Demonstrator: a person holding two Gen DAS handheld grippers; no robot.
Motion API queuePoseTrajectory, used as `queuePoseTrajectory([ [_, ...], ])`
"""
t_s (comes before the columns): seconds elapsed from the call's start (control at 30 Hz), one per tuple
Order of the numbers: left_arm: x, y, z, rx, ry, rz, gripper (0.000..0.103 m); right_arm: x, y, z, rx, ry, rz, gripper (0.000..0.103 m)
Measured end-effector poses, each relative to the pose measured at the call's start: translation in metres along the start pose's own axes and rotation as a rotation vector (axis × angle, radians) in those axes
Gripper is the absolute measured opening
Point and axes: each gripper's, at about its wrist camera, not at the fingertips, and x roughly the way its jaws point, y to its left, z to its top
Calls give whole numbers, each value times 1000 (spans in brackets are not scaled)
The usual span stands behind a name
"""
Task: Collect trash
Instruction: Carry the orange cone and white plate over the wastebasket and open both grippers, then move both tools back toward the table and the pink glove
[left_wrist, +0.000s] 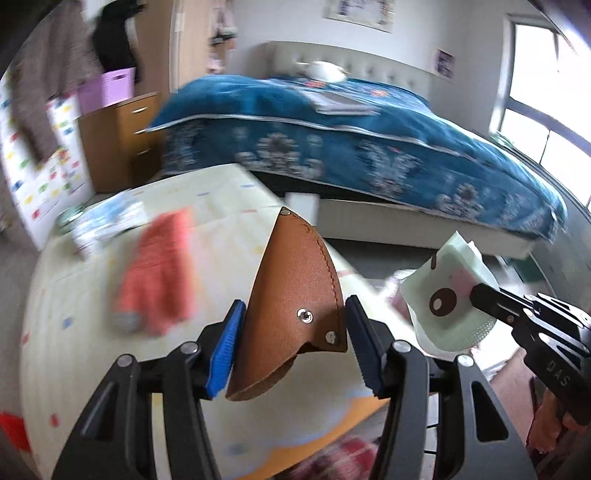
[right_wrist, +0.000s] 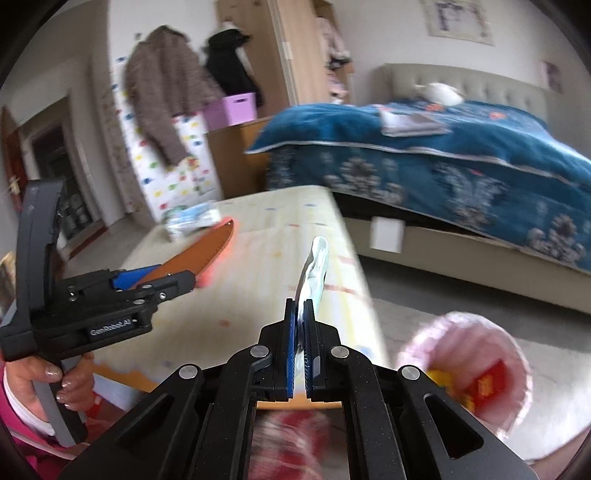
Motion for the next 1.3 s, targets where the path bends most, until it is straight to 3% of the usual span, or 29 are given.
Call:
queuePoseTrajectory([
  [0.2,42,-78,8,104,43,-143,54,-21,-73,-19,107,-1,-150,4],
  [0.3,65,-107,11,137,71,-188,54,-24,-96,-25,140,6,-182,4],
  [0.5,103,-136,20,143,120,-253,55,-25,-154,-39,220,26,-239,4],
  [0.6,112,-143,25,144,118,-257,76,-21,-176,-40,262,31,-258,10],
  [0.7,112,-140,25,138,113,-243,77,-21,-182,-44,287,28,-260,23],
  [0.93,102,-110,22,88,111,-168,78,-19,-191,-44,317,45,-246,23],
  [1.3,42,-42,0,-23,56,-74,84,-19,-124,-27,175,27,-162,41],
])
